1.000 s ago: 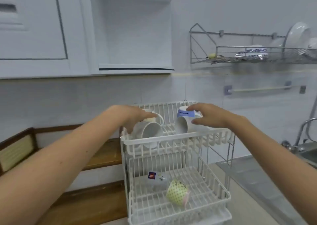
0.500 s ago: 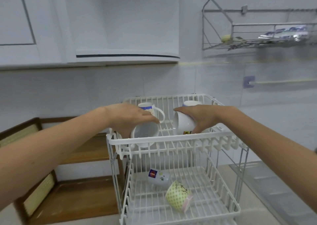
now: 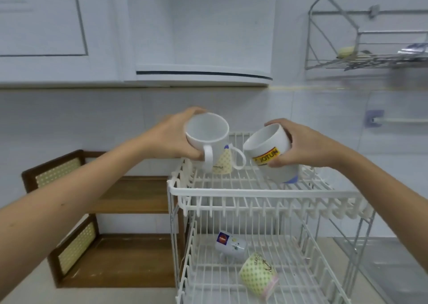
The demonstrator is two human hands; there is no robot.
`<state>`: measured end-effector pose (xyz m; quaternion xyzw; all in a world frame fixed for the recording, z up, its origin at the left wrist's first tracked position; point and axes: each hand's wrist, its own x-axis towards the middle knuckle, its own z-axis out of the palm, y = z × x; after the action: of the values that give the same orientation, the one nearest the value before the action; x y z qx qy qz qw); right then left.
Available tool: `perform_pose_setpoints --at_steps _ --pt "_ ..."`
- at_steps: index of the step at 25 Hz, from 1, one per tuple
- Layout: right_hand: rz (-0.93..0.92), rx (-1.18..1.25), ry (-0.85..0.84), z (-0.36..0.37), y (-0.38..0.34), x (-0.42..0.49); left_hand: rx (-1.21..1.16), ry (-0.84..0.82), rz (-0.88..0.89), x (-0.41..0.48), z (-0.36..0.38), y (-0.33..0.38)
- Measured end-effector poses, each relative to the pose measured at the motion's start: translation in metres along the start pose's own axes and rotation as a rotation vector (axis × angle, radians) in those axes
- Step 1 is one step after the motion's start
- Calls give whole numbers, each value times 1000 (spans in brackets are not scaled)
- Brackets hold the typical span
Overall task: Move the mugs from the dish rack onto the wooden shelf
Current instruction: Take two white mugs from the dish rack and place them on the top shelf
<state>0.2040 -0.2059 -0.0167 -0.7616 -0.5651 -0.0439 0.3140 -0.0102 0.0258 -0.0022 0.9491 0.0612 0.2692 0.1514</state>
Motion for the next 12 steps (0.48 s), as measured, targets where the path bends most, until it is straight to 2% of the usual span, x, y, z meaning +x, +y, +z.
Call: perform_pose_setpoints --at_steps 3,6,12 --pt "-34 272 33 1 -32 0 -252 120 -84 -23 -25 -9" --pt "-88 389 -1 18 -76 -1 -375 81 -115 -55 -51 -27" --pt "-159 430 -112 83 -164 6 -333 -32 -213 -130 -90 -100"
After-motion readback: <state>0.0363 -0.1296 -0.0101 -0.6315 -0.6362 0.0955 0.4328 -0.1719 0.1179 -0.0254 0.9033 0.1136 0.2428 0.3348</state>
